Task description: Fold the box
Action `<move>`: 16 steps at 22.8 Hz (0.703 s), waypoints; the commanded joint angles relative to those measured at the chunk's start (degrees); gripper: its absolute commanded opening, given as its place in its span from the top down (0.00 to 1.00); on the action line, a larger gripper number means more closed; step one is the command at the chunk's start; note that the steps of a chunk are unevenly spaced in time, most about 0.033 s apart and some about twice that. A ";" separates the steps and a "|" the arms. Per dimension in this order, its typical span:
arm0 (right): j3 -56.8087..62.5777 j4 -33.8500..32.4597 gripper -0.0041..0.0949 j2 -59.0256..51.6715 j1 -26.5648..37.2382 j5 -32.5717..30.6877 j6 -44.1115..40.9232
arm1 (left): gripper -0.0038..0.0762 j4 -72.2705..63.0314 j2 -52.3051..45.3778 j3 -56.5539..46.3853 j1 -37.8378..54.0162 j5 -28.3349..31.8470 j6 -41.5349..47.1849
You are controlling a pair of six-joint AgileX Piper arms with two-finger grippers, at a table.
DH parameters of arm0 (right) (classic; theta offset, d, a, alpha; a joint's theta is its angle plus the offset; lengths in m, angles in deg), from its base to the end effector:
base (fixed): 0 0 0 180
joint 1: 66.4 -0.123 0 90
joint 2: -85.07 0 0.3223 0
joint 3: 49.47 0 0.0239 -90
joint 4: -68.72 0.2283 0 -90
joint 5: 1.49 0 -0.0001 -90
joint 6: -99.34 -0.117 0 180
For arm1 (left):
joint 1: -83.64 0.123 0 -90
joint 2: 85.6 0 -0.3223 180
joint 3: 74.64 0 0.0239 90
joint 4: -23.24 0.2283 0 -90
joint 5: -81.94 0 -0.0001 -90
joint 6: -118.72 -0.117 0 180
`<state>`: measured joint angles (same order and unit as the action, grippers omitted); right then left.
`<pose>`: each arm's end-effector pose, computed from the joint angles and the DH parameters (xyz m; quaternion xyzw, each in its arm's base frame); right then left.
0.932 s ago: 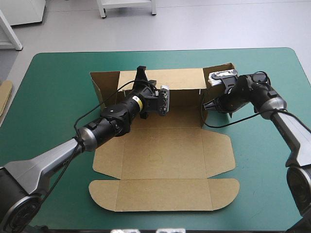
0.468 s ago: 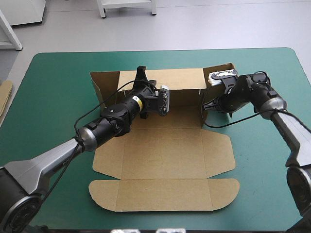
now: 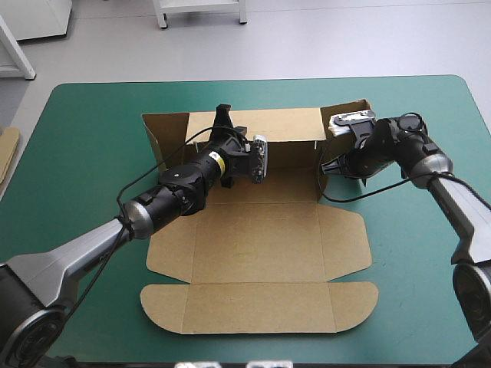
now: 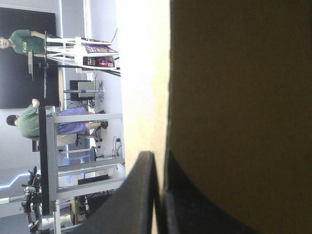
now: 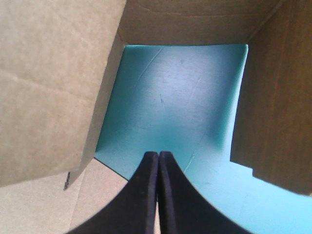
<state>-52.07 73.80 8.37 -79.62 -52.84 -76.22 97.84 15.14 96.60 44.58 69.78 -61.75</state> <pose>0.3464 0.0897 0.3147 -0.1305 0.9608 0.0586 0.2375 0.3170 -0.2265 0.3416 0.6631 0.4998 0.2496 0.4982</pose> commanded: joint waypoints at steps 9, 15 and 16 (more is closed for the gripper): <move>-3.22 -0.48 0.98 -7.71 0.38 -0.99 0.99 | 0.96 -1.16 -1.91 1.33 0.03 -0.32 1.01; -16.88 -2.75 0.98 -7.66 0.38 -3.75 1.47 | 0.96 -0.91 -1.91 1.33 0.03 -0.45 1.01; -20.69 -4.76 0.98 -7.16 0.38 -3.78 1.31 | 0.96 -0.91 -1.91 1.33 0.03 -0.45 1.01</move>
<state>-66.67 71.57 3.40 -79.62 -58.61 -75.40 97.88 15.14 96.60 44.58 69.78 -61.90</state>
